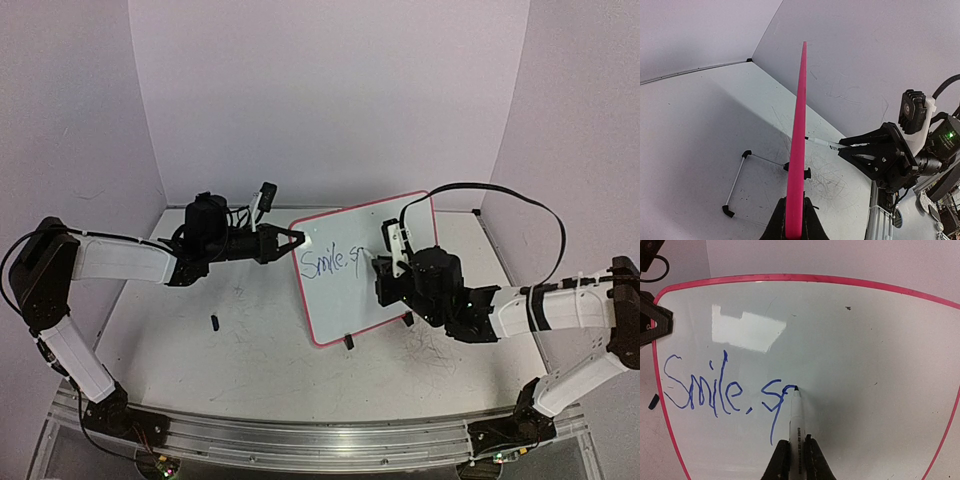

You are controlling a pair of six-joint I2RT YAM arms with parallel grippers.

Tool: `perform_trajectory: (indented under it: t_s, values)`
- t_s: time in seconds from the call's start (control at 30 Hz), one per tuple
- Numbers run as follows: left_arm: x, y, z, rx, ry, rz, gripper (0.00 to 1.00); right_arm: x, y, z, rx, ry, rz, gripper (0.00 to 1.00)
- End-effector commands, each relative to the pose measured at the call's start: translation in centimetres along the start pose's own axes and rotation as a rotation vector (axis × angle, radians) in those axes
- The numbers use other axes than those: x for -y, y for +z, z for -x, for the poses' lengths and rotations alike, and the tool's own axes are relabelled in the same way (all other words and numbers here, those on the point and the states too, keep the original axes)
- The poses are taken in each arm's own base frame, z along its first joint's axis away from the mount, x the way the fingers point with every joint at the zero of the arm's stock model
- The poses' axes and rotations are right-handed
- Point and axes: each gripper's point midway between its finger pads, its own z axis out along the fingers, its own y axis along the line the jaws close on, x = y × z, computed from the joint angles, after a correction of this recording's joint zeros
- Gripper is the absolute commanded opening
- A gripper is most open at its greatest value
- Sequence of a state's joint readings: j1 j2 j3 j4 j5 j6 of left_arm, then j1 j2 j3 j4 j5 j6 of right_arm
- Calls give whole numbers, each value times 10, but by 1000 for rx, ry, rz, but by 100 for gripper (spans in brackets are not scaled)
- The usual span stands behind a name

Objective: Write a sentence on the whiteboard

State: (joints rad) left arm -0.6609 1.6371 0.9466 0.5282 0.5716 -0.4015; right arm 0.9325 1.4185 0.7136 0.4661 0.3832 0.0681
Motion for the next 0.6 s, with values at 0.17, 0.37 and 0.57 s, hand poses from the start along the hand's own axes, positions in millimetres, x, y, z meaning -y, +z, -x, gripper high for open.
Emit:
perform_trajectory:
  t_s: [0.17, 0.37, 0.57]
  values:
    - [-5, 0, -31, -106, 12, 19, 0, 9, -3, -5, -31, 38, -40, 0]
    - [-4, 0, -32, -107, 11, 18, 0, -1, -6, -12, -47, 40, -6, 0]
    - [-4, 0, -32, -107, 11, 18, 0, -7, -6, -10, -45, 37, 11, 0]
